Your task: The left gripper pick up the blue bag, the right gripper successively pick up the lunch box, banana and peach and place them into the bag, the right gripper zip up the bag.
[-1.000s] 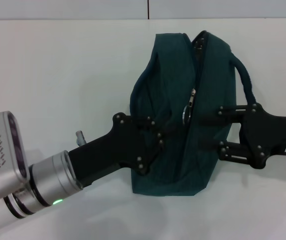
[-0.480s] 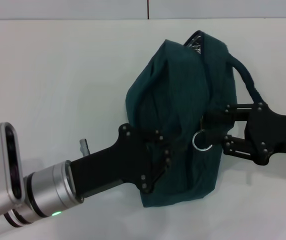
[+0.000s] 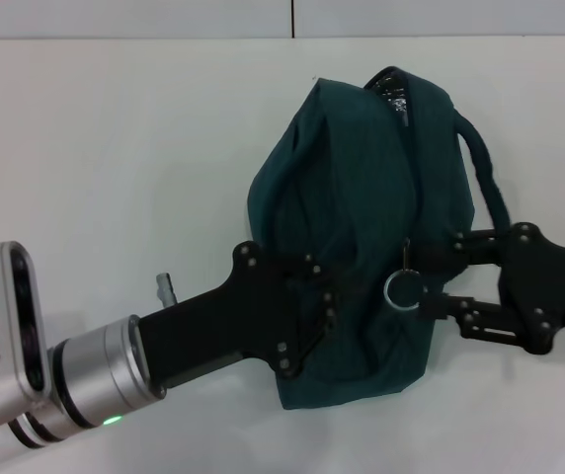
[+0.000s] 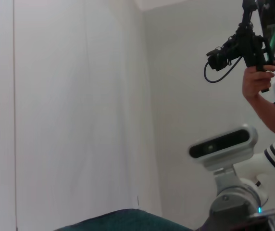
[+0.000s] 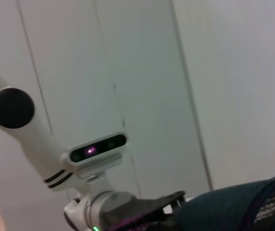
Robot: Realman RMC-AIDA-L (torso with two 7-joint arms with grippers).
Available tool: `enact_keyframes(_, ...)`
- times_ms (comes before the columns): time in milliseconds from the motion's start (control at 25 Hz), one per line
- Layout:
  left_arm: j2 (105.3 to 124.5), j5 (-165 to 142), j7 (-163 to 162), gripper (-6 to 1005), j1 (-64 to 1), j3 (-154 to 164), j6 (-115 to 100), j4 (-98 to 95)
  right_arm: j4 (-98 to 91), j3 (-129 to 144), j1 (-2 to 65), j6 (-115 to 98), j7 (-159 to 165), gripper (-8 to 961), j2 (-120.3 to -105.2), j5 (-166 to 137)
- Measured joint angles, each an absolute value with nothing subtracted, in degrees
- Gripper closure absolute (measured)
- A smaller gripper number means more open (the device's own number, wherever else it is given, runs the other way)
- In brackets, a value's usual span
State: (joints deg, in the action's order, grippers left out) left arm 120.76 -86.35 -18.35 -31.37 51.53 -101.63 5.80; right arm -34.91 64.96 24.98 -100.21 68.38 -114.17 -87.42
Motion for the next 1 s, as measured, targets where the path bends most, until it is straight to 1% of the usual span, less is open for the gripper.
enact_keyframes(160, 120.76, -86.31, -18.36, 945, -31.18, 51.5, -101.5, 5.76, -35.05, 65.0, 24.77, -101.15, 69.64, 491, -113.12, -87.45)
enact_keyframes(320, 120.76, -86.28, -18.37, 945, -31.19, 51.5, -101.39, 5.72, -35.1, 65.04, 25.0, -100.59, 72.08, 491, -112.69, -88.85)
enact_keyframes(1000, 120.76, -86.11, -18.37, 944, -31.02, 51.41, -100.63, 5.65, -36.95, 65.62, 27.62, -99.01, 76.41, 493, -114.0, -96.3)
